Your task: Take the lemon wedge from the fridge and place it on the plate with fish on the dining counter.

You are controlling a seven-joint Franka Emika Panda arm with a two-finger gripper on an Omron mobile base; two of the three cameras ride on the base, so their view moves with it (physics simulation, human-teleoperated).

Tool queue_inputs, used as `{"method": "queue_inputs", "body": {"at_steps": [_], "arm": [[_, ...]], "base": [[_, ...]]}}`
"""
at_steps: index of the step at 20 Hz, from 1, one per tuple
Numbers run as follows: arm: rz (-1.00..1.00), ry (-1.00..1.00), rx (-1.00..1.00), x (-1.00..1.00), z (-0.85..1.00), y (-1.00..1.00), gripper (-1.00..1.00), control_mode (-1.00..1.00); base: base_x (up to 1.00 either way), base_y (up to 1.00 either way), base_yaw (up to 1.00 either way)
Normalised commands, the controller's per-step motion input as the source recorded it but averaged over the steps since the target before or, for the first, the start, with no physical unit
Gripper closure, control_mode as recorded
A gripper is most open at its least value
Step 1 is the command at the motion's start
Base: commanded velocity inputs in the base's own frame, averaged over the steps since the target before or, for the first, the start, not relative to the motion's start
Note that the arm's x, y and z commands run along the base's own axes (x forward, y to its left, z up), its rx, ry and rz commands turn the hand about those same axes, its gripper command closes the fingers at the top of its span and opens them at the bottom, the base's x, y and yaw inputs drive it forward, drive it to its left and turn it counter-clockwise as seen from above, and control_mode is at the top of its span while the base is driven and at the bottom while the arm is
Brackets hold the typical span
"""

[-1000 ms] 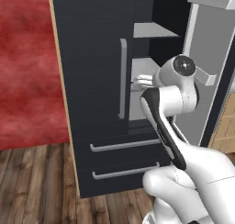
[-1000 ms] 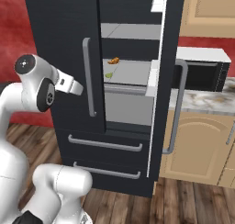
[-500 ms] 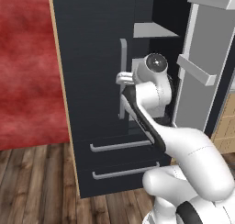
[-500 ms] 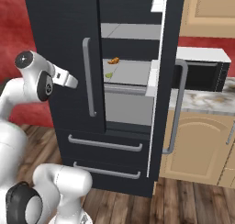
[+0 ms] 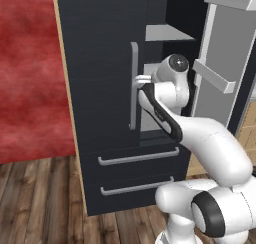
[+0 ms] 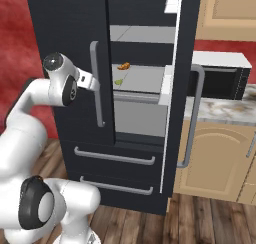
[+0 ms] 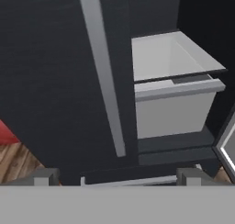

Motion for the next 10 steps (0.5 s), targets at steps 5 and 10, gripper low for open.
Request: {"method": "queue_inputs", "body": {"at_steps": [5,10], "arm": [[0.02,0.0,-0.07,0.54,-0.28,0.08,-1.0,-1.0],[0.0,0.0,-0.11,0.39,-0.43,0.1,-1.0,-1.0]], "base": [[0.0,0.0,0.0],[0.0,0.0,0.0]]}}
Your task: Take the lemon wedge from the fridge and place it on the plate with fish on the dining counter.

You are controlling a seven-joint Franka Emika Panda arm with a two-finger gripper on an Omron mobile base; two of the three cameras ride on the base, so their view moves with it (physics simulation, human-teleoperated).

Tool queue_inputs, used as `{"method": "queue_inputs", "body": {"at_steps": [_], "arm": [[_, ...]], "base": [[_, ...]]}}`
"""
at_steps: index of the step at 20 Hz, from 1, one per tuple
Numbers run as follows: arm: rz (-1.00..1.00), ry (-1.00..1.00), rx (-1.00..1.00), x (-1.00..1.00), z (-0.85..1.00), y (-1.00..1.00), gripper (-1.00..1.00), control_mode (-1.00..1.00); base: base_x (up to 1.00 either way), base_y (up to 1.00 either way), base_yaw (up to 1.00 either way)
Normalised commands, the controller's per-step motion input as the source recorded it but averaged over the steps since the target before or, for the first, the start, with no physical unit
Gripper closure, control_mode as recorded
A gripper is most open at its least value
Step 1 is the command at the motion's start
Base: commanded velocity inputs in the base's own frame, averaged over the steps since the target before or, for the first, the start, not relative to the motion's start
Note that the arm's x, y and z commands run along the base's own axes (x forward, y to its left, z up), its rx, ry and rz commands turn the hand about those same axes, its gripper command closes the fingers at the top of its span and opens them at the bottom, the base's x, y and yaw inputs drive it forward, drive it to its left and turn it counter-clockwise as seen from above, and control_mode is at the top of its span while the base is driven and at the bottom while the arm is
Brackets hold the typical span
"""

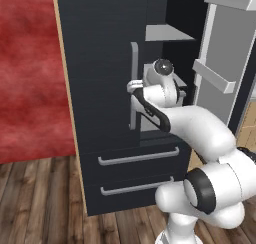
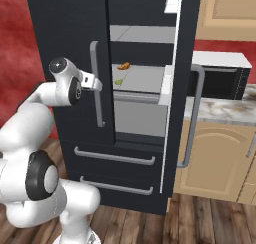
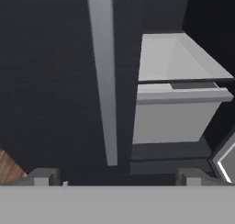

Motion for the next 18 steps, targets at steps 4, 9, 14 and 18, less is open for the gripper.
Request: {"method": "queue_inputs", "body": {"at_steps": [4,9,14,18], "arm": [[0.0,0.0,-0.02,0.59,-0.33,0.26,-1.0,-1.0],[0.0,0.0,0.0,0.66,-0.17,0.13,-1.0,-1.0],[0.0,-0.01,0.0,0.54,-0.12,-0.04,-1.0,-1.0],[0.0,0.0,0.0,0.6,-0.16,0.0,-1.0,-1.0]], "base": [[0.0,0.0,0.0],[0.0,0.0,0.0],[0.0,0.0,0.0],[0.0,0.0,0.0]]}}
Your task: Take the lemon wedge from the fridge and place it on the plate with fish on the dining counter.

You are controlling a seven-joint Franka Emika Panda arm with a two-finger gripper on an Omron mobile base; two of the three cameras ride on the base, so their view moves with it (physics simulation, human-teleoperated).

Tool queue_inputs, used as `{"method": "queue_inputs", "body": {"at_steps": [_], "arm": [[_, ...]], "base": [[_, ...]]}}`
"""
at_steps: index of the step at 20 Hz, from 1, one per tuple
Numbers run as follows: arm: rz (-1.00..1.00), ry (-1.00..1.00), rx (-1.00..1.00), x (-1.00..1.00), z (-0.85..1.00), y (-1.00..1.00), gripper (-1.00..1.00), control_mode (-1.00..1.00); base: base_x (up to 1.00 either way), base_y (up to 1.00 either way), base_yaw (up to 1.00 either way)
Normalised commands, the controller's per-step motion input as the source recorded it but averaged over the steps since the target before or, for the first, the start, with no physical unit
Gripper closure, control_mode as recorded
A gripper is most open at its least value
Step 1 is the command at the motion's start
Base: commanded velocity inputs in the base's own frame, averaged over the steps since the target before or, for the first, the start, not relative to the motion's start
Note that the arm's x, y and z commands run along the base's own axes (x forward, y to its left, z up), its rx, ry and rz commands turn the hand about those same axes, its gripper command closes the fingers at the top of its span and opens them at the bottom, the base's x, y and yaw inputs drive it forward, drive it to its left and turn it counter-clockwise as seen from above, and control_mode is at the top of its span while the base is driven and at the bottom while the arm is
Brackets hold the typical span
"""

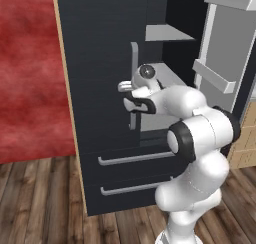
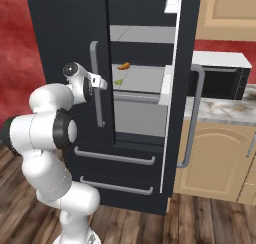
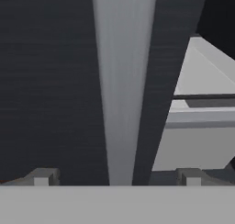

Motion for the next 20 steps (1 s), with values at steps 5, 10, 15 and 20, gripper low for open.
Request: {"method": "queue_inputs", "body": {"at_steps": [5,10,15,20], "arm": [[0.0,-0.02,0.0,0.68,-0.24,0.0,-1.0,-1.0],[0.0,-0.01,0.0,0.66,-0.26,0.0,-1.0,-1.0],[0.0,0.0,0.0,0.53,-0.2,0.15,1.0,-1.0],[0.0,0.0,0.0,0.08,0.0,0.0,1.0,-1.0]], "base": [[0.0,0.0,0.0],[0.0,0.0,0.0],[0.0,0.0,0.0],[0.0,0.0,0.0]]}}
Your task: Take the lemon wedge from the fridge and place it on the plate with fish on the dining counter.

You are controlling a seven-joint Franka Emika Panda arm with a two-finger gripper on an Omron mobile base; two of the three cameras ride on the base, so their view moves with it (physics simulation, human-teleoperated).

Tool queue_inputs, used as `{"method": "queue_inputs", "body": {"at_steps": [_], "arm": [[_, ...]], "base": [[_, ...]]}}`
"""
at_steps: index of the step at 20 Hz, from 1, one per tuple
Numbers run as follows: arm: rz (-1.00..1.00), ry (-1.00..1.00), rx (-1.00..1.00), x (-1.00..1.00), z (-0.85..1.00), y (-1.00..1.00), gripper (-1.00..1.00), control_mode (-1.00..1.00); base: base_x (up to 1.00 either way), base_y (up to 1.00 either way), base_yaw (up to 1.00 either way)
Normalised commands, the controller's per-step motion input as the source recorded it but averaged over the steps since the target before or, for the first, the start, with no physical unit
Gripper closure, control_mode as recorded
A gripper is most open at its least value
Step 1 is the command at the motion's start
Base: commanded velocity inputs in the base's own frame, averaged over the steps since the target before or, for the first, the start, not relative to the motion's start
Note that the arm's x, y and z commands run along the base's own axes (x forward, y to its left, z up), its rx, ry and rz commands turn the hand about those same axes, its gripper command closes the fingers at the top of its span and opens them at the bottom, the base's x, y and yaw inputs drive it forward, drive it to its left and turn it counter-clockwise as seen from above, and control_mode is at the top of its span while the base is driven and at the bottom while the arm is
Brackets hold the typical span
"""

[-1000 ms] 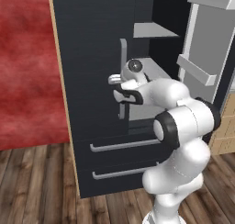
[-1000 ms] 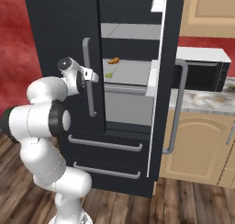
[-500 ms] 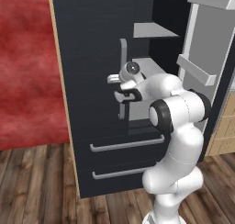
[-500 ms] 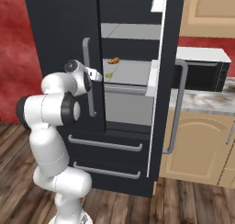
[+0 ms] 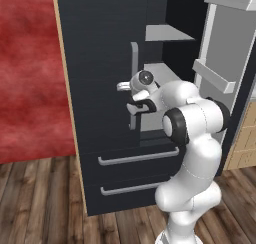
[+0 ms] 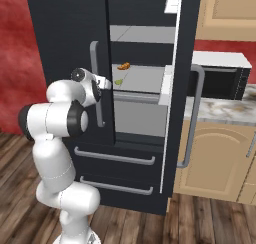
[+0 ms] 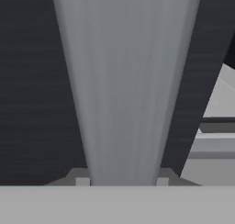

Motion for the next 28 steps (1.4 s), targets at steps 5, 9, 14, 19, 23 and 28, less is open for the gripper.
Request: {"method": "queue_inputs", "body": {"at_steps": [5,9,14,19,23,28], "arm": [[-0.04,-0.05,0.0,-0.36,0.28,0.41,1.0,-1.0],[-0.14,-0.01,0.01,-0.81,0.65,0.91,1.0,-1.0],[-0.17,-0.02,0.02,-0.98,0.79,1.0,1.0,-1.0],[-0.15,-0.01,0.0,-1.0,0.73,1.0,1.0,-1.0],[-0.18,-0.05,0.0,-0.99,0.77,1.0,1.0,-1.0],[-0.19,-0.01,0.0,-0.84,0.68,1.0,1.0,-1.0]], "base": [[0.0,0.0,0.0],[0.0,0.0,0.0],[0.0,0.0,0.0],[0.0,0.0,0.0],[0.0,0.0,0.0],[0.0,0.0,0.0]]}}
